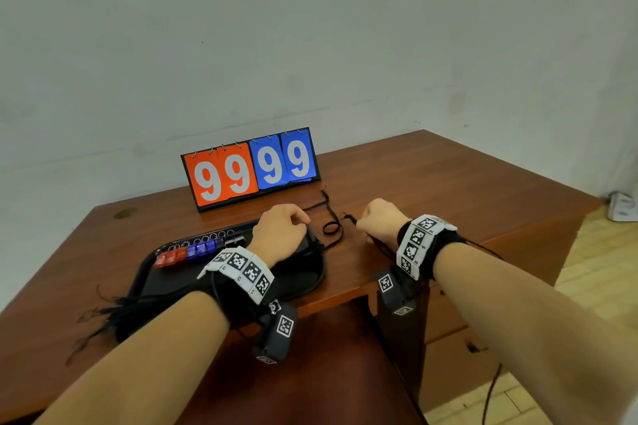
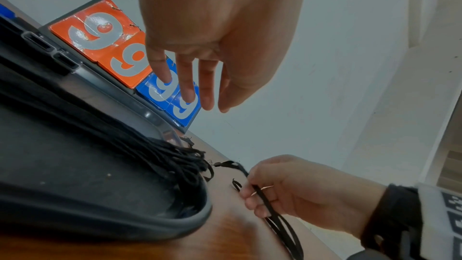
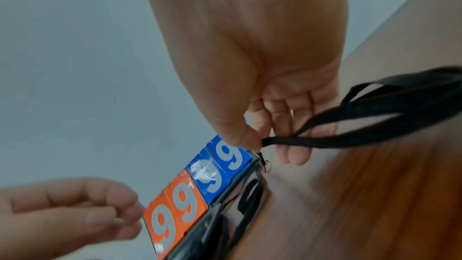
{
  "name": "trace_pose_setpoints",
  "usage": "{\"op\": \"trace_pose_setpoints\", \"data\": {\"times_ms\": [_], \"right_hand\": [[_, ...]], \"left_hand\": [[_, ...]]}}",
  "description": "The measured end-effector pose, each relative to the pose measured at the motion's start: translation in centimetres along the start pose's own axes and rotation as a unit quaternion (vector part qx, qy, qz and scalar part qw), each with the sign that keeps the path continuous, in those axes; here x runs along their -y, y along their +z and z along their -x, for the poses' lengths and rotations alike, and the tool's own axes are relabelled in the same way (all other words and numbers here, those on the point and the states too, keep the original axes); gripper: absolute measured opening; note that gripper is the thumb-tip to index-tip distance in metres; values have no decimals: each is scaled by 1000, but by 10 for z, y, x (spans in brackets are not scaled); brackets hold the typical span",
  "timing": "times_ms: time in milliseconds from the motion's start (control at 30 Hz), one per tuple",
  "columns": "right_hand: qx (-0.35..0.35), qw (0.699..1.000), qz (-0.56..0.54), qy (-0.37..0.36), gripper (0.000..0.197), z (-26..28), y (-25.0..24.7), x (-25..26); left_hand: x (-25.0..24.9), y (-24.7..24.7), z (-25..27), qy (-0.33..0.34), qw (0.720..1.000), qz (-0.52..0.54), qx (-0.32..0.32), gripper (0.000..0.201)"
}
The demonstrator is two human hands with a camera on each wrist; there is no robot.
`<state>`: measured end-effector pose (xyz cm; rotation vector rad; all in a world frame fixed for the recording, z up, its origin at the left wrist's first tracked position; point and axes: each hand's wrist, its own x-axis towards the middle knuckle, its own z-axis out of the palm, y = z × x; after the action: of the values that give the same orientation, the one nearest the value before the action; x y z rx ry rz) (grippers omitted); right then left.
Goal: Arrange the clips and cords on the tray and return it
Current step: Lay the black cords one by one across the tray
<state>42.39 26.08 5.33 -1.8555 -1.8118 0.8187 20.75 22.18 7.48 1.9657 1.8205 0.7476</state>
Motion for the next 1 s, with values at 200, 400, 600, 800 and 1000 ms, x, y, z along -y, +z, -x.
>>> {"op": "trace_pose_setpoints", "data": {"times_ms": [200, 400, 600, 800, 1000], "right_hand": [[-43, 967, -243, -55, 15, 19, -24, -13], [-11, 944, -320, -77, 19, 31, -42, -18], [45, 914, -395, -87, 21, 32, -46, -19], [55, 898, -427, -92, 22, 34, -43, -16], [19, 905, -417, -81, 22, 38, -40, -17]], "left_hand": [[-21, 15, -7, 34, 998, 62, 0, 17], [-43, 32, -16, 43, 993, 107, 30, 45], [-58, 37, -15, 66, 979, 157, 116, 50], [-61, 45, -11, 51, 961, 214, 170, 25], [-54, 46, -7, 36, 958, 246, 142, 15]]}}
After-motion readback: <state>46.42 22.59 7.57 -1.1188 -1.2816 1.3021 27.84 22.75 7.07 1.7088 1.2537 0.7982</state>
